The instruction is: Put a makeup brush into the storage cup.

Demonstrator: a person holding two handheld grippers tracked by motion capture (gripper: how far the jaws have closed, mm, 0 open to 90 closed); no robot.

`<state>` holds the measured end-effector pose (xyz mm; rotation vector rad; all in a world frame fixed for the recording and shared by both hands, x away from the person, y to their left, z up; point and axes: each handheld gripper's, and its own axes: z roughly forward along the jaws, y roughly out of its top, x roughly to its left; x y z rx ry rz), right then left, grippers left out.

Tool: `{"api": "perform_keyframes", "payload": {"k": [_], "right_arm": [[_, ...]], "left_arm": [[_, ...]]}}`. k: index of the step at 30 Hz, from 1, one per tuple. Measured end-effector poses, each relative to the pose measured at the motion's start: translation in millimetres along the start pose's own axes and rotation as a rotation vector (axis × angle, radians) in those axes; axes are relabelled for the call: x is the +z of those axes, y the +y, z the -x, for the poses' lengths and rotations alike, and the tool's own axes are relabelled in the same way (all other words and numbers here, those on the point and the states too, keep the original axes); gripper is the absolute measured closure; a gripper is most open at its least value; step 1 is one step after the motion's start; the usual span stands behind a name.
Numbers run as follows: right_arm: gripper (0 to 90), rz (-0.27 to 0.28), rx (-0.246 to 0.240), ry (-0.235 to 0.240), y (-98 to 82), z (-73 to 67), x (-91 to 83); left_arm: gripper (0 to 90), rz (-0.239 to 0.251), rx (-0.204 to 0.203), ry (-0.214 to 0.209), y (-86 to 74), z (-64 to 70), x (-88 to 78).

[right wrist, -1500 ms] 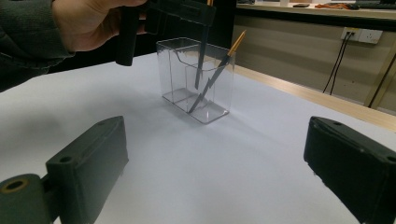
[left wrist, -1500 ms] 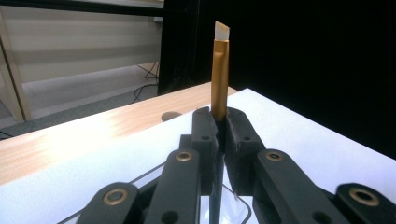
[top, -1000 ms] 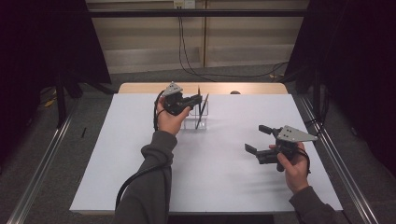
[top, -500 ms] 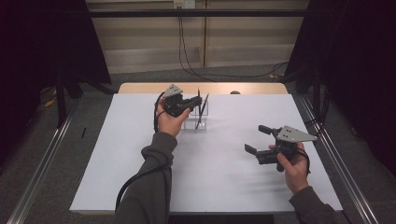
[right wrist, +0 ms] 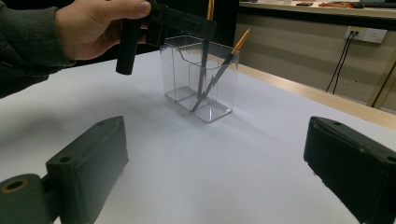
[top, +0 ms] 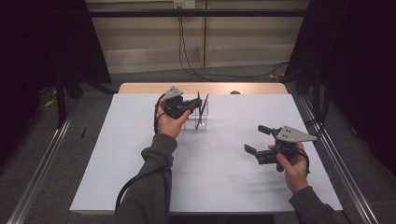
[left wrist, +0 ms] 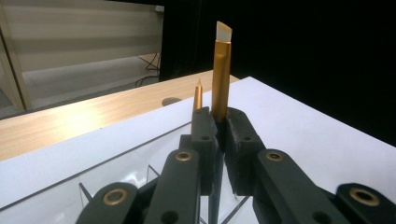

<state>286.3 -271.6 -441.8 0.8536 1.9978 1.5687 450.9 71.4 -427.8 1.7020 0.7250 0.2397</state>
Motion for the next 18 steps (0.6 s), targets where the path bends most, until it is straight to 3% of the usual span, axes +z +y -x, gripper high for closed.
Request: {"api": "perform_keyframes", "payload": {"k": [8, 18], "right_arm": [[5.7, 0.001, -0.001, 0.002, 0.0, 0.3, 0.2], [5.7, 0.000, -0.004, 0.000, 0.1, 0.1, 0.5]], "left_arm": [[83.2, -0.014, 0.002, 0.016, -0.2, 2.1, 0.6], [83.2, -0.011, 0.001, -0.005, -1.8, 1.5, 1.8]]}}
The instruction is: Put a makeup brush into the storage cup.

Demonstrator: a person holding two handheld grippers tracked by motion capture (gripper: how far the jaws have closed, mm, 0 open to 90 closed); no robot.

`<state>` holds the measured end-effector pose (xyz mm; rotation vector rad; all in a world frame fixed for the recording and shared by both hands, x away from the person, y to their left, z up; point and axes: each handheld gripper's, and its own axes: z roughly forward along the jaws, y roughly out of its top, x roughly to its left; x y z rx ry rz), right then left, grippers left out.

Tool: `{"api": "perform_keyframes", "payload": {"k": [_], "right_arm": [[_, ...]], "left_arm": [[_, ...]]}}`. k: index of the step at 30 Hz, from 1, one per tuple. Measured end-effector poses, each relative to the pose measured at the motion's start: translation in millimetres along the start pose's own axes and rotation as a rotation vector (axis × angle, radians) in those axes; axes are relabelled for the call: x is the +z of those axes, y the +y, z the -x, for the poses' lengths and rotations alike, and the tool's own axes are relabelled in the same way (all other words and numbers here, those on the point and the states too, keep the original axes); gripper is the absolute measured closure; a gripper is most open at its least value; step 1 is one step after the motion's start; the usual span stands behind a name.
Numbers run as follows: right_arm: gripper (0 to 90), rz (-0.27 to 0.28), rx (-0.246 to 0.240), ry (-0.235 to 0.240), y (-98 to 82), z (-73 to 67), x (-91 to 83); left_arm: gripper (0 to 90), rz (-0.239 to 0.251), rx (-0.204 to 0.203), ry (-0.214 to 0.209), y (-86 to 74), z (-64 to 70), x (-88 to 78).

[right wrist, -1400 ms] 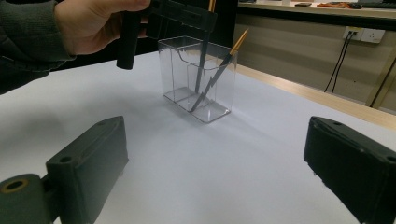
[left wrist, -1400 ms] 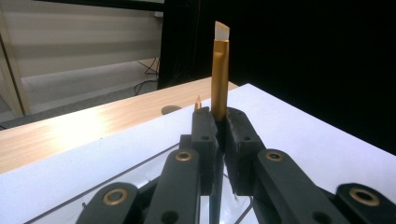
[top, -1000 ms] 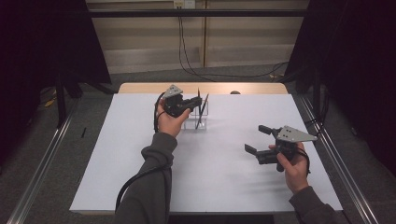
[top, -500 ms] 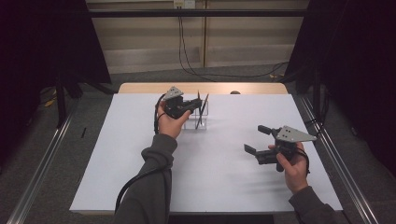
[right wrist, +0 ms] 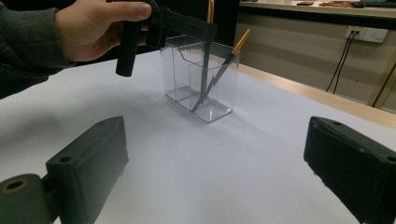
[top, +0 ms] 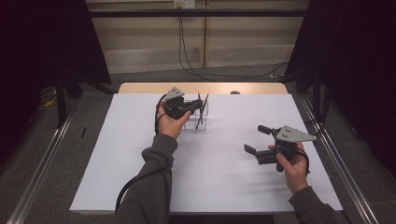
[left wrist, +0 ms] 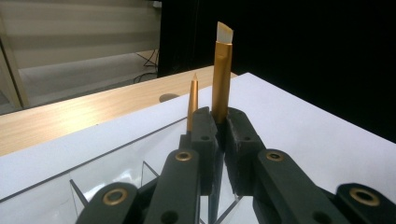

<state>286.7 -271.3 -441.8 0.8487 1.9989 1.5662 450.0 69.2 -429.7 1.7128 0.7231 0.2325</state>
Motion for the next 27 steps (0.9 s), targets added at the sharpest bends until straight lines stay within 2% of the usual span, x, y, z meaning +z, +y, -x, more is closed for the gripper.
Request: {"api": "perform_keyframes", "payload": {"k": [9, 10, 13, 15, 18, 19, 22, 25, 27], "right_arm": [[5.7, -0.003, -0.001, -0.005, 0.1, -0.2, 0.1], [5.8, -0.004, 0.000, -0.005, 0.2, -0.3, 0.0], [5.7, -0.003, 0.001, -0.005, 0.4, -0.3, 0.1], [5.8, -0.004, -0.001, -0.005, 0.2, -0.5, 0.2], [5.7, -0.005, -0.001, -0.004, 0.2, -0.6, 0.2], [5.7, -0.001, -0.001, 0.000, 0.2, -0.4, 0.4], [5.7, -0.003, 0.000, -0.003, 0.3, -0.5, 0.1], [5.8, -0.001, -0.001, 0.001, 0.3, -0.6, 0.5], [5.8, -0.001, -0.001, 0.001, 0.2, -0.9, 0.8]], "left_arm": [[83.1, -0.012, 0.001, 0.002, -1.4, -0.1, 0.2], [83.1, -0.020, 0.001, 0.021, -1.4, 0.9, 0.0], [83.0, -0.014, -0.001, -0.003, -2.6, 0.3, 1.5], [82.5, -0.022, 0.001, 0.002, -2.5, 0.5, 1.5], [76.1, -0.023, 0.000, 0.007, -2.6, 1.5, 2.6], [74.0, -0.034, 0.017, 0.010, -2.4, 0.9, 1.9], [67.8, -0.022, 0.014, 0.018, -2.7, 0.5, 1.5], [65.0, -0.014, 0.012, 0.006, -2.8, 0.1, 0.7], [62.8, -0.011, 0.014, 0.022, -2.1, 0.5, -0.5]]}}
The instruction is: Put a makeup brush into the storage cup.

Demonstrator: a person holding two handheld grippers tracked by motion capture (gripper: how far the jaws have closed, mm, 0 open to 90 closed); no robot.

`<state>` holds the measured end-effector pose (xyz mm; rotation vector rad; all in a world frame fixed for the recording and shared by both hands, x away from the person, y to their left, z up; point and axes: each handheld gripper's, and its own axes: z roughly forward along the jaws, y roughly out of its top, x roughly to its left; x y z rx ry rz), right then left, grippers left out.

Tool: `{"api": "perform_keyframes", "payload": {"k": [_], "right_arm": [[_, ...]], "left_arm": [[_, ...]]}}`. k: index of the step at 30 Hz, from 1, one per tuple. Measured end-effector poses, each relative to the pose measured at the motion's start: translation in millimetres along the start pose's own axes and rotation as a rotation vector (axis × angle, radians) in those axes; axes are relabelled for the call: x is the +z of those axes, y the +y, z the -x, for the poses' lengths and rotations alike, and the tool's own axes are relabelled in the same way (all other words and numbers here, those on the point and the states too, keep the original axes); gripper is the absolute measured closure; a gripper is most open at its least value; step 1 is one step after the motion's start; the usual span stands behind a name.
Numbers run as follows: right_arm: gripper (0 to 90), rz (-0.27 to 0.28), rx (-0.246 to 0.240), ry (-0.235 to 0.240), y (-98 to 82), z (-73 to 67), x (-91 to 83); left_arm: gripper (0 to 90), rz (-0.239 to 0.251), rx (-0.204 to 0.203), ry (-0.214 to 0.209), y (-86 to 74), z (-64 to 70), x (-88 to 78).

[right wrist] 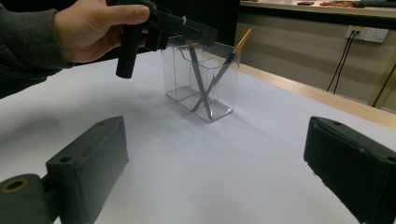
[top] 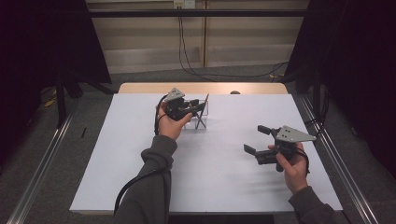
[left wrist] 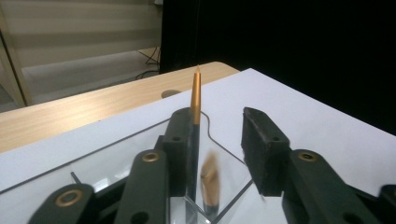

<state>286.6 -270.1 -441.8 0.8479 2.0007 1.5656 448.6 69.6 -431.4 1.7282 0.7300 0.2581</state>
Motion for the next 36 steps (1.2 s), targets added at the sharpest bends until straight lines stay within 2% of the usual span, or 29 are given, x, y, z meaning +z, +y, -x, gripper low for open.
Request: {"api": "perform_keyframes", "payload": {"k": [3, 5, 6, 8, 9, 11, 12, 19, 21, 23, 25, 26, 27, 28, 29, 30, 31, 32, 36], "right_arm": [[5.8, -0.002, -0.001, 0.001, 0.1, -0.3, 0.1], [5.8, -0.002, 0.001, 0.000, 0.1, -0.6, 0.2], [5.8, -0.002, 0.001, 0.000, 0.1, -0.6, 0.3], [5.8, -0.001, 0.000, 0.006, 0.0, -0.7, 0.6], [5.8, -0.001, 0.000, 0.006, 0.0, -0.8, 0.8], [5.7, -0.002, 0.001, 0.007, -0.2, -0.9, 1.0], [5.7, -0.003, 0.002, 0.007, -0.2, -1.0, 1.0], [5.8, -0.007, -0.001, 0.001, -0.1, -1.7, 1.5], [5.7, -0.010, -0.001, -0.001, -0.1, -2.1, 1.6], [5.7, -0.009, -0.007, 0.007, -0.2, -2.2, 2.3], [5.7, -0.011, -0.007, 0.007, -0.4, -2.4, 3.0], [5.7, -0.012, -0.006, 0.006, -0.4, -2.6, 3.1], [5.7, -0.011, -0.008, 0.009, -0.4, -2.5, 3.3], [5.7, -0.013, -0.010, 0.001, -0.2, -2.6, 3.2], [5.8, -0.011, -0.008, 0.005, -0.2, -2.4, 3.1], [5.7, -0.012, -0.008, 0.006, -0.2, -2.3, 3.0], [5.8, -0.012, -0.009, 0.003, 0.0, -2.4, 2.9], [5.7, -0.011, -0.005, 0.001, 0.1, -2.7, 3.0], [5.7, -0.010, -0.010, 0.002, 0.1, -2.8, 3.2]], "left_arm": [[58.5, -0.003, 0.008, 0.019, 1.9, -0.3, -2.6], [56.9, 0.006, 0.012, 0.003, 2.3, -1.6, -3.3], [56.1, 0.002, 0.009, 0.025, 3.1, -0.5, -4.2], [54.8, 0.012, 0.010, 0.005, 3.5, -1.7, -5.1], [54.2, 0.006, 0.008, 0.029, 4.2, -0.5, -6.1], [52.1, 0.015, 0.008, 0.012, 4.2, -1.5, -7.0], [49.7, 0.010, 0.013, 0.039, 4.7, -0.6, -8.2], [42.1, 0.010, 0.007, 0.030, 5.3, 1.4, -11.8], [39.3, 0.000, 0.029, 0.037, 6.3, 1.4, -13.8], [38.5, 0.012, 0.021, 0.029, 6.7, 2.8, -14.0], [36.7, 0.002, 0.036, 0.027, 7.7, 2.9, -15.5], [36.2, 0.012, 0.025, 0.018, 8.1, 3.5, -16.1], [35.3, 0.014, 0.030, 0.015, 8.4, 3.4, -16.8], [33.7, 0.015, 0.026, 0.025, 8.9, 4.0, -17.5], [32.8, 0.022, 0.021, 0.013, 8.9, 3.7, -17.8], [31.6, 0.022, 0.014, 0.030, 9.1, 4.9, -18.3], [30.5, 0.025, 0.012, 0.027, 9.6, 5.5, -18.7], [30.4, 0.025, 0.024, 0.000, 9.8, 4.4, -19.2], [25.4, 0.028, 0.008, 0.028, 11.5, 7.7, -21.3]]}}
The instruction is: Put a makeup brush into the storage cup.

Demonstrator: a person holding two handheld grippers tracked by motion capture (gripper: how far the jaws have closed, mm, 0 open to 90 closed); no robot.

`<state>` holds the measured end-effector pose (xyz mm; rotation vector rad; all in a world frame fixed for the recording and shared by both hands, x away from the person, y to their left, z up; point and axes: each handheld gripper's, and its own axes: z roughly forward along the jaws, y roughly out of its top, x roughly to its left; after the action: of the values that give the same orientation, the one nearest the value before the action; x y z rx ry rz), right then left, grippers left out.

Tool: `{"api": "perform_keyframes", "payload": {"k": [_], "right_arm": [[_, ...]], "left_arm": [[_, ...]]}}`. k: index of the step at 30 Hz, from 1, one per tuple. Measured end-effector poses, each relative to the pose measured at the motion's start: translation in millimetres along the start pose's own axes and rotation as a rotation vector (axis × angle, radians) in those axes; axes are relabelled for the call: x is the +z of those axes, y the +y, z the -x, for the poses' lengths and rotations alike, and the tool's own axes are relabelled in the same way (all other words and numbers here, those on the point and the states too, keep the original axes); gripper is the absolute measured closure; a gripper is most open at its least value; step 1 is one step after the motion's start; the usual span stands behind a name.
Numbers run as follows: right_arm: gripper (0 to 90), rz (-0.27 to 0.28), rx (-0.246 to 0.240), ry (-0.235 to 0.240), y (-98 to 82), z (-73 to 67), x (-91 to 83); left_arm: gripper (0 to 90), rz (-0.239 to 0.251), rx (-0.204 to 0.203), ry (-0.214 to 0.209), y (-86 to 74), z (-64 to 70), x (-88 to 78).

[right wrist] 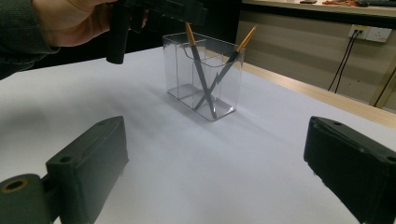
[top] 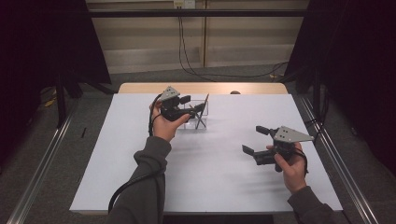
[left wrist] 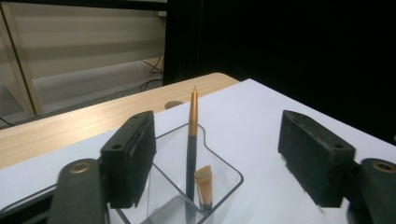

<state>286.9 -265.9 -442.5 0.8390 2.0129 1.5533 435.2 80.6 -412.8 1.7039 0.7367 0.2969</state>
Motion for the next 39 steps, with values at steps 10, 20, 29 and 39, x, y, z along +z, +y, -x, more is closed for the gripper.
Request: {"api": "perform_keyframes", "payload": {"k": [10, 20, 29, 39], "right_arm": [[5.7, -0.005, 0.001, 0.000, -0.7, 0.0, 1.0], [5.8, -0.004, 0.003, 0.002, -0.7, -0.6, 1.4], [5.7, -0.002, 0.006, -0.006, -0.2, 0.5, 0.5], [5.7, 0.000, 0.010, -0.003, -1.1, 0.7, 0.1]], "left_arm": [[14.7, 0.000, -0.002, 0.019, -0.9, 1.4, -6.6], [10.2, 0.009, -0.009, 0.035, -2.7, 0.0, -17.4], [9.4, 0.012, -0.008, 0.022, -5.9, -0.8, -24.3], [9.1, 0.009, -0.003, 0.032, -7.1, 0.5, -30.7]]}}
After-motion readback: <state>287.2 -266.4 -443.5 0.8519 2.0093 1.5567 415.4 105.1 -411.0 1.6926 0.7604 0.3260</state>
